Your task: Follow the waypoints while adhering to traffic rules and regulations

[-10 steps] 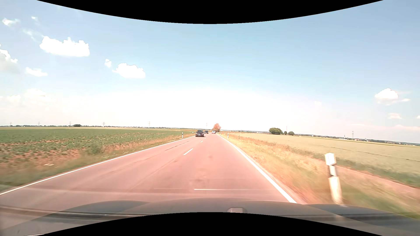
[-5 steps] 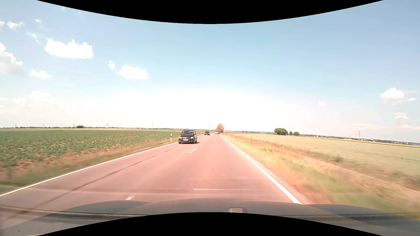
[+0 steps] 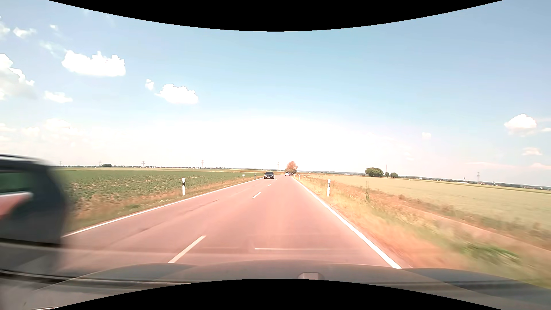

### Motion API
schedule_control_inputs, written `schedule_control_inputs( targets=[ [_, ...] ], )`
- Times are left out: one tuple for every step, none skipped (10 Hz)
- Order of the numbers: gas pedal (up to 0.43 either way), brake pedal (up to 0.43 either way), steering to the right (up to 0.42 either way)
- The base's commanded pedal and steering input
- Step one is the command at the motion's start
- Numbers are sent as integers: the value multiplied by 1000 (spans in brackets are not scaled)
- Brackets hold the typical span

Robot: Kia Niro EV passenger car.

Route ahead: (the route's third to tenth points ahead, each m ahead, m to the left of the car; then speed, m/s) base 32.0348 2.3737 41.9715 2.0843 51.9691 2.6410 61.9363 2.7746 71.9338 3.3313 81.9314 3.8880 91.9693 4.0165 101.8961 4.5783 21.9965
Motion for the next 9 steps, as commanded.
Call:
schedule_control_inputs(
  targets=[
    [220,0,-5],
    [220,0,-4],
    [220,0,-4],
    [268,0,-4],
    [268,0,-4],
    [268,0,-3],
    [268,0,-3],
    [268,0,-3],
    [268,0,-3]
  ],
)
